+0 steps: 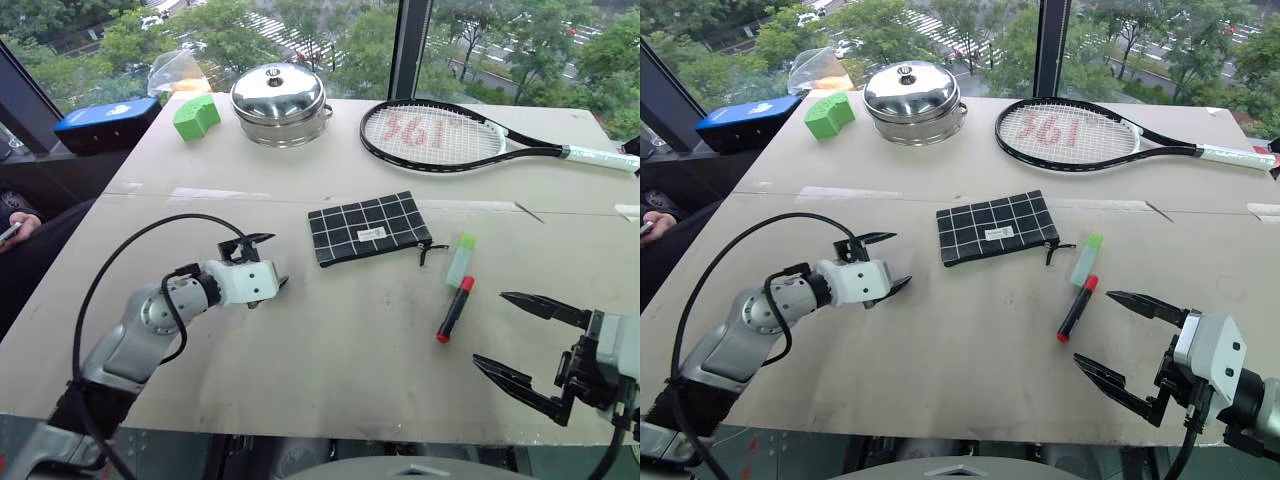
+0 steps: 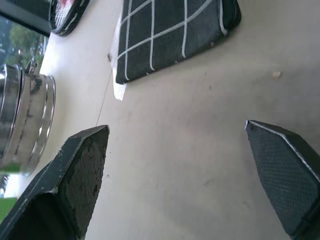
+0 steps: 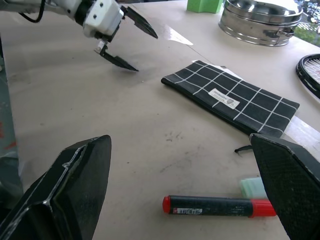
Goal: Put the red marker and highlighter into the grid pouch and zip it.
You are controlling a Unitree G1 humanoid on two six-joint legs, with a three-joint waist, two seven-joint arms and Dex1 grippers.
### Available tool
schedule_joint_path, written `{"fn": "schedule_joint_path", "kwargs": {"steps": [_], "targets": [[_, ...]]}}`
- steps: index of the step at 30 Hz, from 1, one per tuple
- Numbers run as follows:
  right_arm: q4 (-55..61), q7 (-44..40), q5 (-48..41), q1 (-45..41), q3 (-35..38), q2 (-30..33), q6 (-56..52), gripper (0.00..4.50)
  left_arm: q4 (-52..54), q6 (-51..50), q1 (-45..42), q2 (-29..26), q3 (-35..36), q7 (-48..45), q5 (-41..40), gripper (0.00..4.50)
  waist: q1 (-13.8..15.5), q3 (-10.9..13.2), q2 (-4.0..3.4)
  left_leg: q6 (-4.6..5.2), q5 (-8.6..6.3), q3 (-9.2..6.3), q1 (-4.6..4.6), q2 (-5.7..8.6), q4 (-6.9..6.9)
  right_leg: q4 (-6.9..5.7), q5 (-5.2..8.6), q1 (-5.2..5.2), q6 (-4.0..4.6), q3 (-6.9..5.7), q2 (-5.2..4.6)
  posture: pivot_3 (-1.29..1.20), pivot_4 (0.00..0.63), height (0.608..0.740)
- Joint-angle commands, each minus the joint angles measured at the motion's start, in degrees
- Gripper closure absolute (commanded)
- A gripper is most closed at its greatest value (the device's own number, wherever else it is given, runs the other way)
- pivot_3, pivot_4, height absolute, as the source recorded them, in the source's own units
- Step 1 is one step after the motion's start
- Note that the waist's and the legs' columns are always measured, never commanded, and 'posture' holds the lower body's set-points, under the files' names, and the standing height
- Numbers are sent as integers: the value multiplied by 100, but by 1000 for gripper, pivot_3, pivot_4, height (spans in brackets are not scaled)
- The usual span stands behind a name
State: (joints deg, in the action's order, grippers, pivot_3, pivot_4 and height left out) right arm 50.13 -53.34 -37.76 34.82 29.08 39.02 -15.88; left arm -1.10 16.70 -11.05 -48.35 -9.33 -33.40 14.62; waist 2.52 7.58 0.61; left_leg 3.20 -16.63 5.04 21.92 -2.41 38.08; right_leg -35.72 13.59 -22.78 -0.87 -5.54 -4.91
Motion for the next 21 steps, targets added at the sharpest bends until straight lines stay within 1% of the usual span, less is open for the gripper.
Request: {"fn": "schedule_joint_path", "kwargs": {"steps": [1,9,11,14,18,21], "targets": [[138,-96,-108,113,101,-36,171,0,-540,821,-418,311,-403,192,452,64,1,-6,5,1,-1,1,-1,0,0,0,0,1,-1,0,0,0,150,740],[-96,-303,112,426,275,-123,485,0,-2119,1632,-1595,1017,-955,450,1008,64,-2,-16,16,17,-7,4,-8,10,25,-13,-3,18,-15,-6,4,0,150,740],[-134,-325,170,484,280,-162,559,0,-2359,1754,-1758,1127,-1010,494,1072,64,3,-17,15,18,-7,4,-7,11,28,-15,-3,18,-44,-6,6,0,150,740],[-128,-335,245,634,312,-253,679,0,-2692,1806,-2018,1316,-1129,604,1247,64,23,-21,16,18,-6,3,-7,12,30,-17,-4,19,-47,-7,7,0,150,740],[-73,-312,304,795,337,-345,784,0,-2939,1896,-2137,1438,-1200,707,1356,64,22,-24,18,18,-6,3,-8,13,30,-17,-4,21,-49,-4,33,0,150,740],[-6,-247,350,857,310,-394,799,0,-3208,2008,-2278,1567,-1275,832,1426,64,42,-32,14,19,-6,2,-8,13,31,-17,-5,21,-50,-3,34,0,150,740]]}}
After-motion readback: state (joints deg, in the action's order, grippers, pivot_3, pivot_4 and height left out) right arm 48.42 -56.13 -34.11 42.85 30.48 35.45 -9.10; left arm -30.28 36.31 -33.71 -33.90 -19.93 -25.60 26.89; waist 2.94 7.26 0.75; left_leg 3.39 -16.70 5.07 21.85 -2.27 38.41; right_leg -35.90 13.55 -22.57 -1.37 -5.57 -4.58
